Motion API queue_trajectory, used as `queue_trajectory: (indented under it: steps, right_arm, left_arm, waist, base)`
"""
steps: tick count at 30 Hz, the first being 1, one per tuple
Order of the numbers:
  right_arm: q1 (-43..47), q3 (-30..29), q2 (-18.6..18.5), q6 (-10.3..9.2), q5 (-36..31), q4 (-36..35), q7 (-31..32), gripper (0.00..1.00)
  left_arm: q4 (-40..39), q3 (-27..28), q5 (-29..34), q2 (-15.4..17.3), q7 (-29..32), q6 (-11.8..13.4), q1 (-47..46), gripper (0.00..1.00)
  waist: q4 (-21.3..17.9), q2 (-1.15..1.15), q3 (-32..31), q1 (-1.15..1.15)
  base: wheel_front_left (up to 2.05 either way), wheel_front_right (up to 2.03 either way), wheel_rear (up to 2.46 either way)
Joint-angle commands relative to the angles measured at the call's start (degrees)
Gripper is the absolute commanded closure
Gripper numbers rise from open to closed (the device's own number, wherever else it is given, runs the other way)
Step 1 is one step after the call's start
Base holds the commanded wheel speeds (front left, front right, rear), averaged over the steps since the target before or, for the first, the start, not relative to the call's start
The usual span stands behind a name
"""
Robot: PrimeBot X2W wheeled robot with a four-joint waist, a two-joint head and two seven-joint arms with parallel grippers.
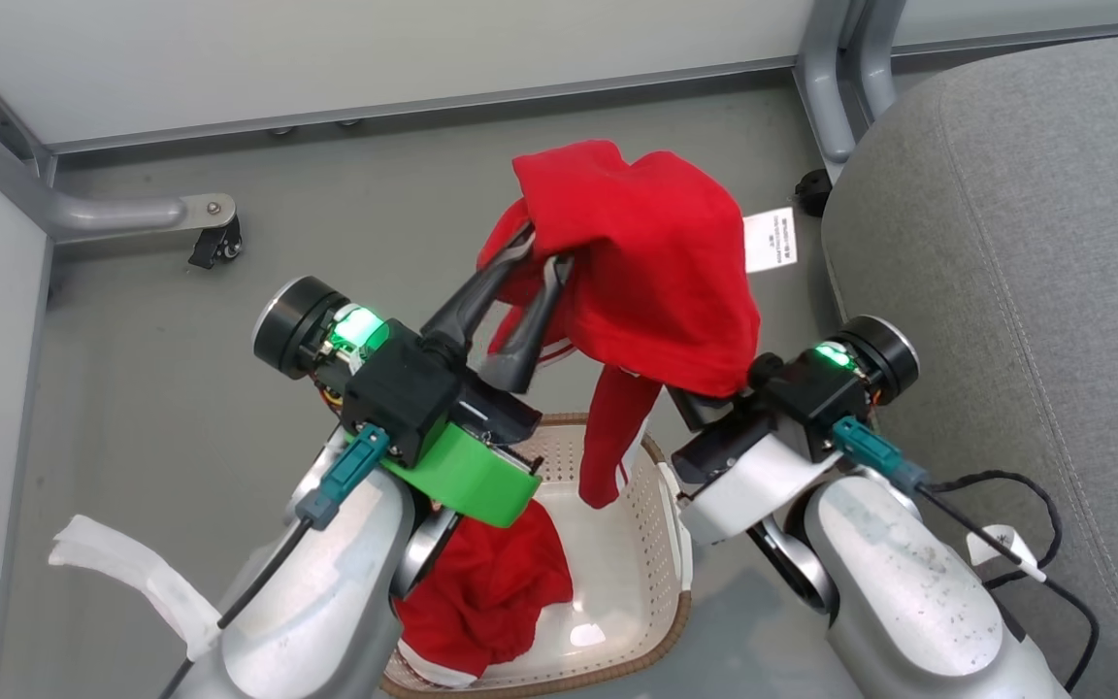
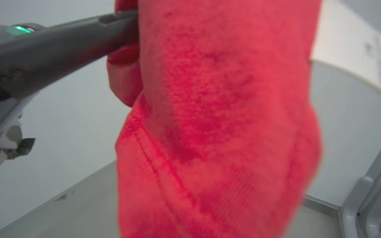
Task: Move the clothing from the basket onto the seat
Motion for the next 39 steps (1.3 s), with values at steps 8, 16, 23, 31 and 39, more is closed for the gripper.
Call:
queue_trajectory:
  steps: [8,16,23,31,39]
  right_arm:
    - [0.2,-3.1,-0.2,-0.04,0.9,-0.8,-0.1,1.00]
    - [1.0,-4.4,-0.2,-0.04,0.5,-0.7,-0.1,1.00]
    - [2.0,-5.7,-0.2,-0.04,0.0,-1.1,-0.1,1.00]
    - [3.5,-9.0,-0.2,-0.04,-0.8,-2.2,-0.1,1.00]
    - [6.3,-14.6,-0.2,-0.04,-1.9,-4.7,-0.1,1.00]
  left_arm:
    - [0.4,-0.9,0.2,0.4,-0.1,-0.2,1.7,0.00]
    - [0.3,-0.7,0.6,0.5,-0.1,-0.2,2.7,0.00]
    - [0.1,-0.5,1.0,0.6,-0.1,-0.2,3.4,0.00]
    - [-0.1,-1.0,1.6,1.4,-0.1,-0.2,4.1,0.00]
    - [-0.5,-1.4,2.2,2.5,-0.1,-0.2,4.5,0.00]
  waist:
    - [0.2,0.53,-0.2,0.00]
    - [0.2,0.53,-0.6,0.00]
    - [-0.8,0.53,-0.8,0.00]
    - [-4.7,0.53,-0.4,0.00]
    - [-10.3,0.53,1.1,0.00]
  base:
    - [0.00,0.00,0.00]
    - [0.00,0.00,0.00]
    - [0.00,0.00,0.00]
    - [0.00,0.00,0.00]
    - [0.00,0.00,0.00]
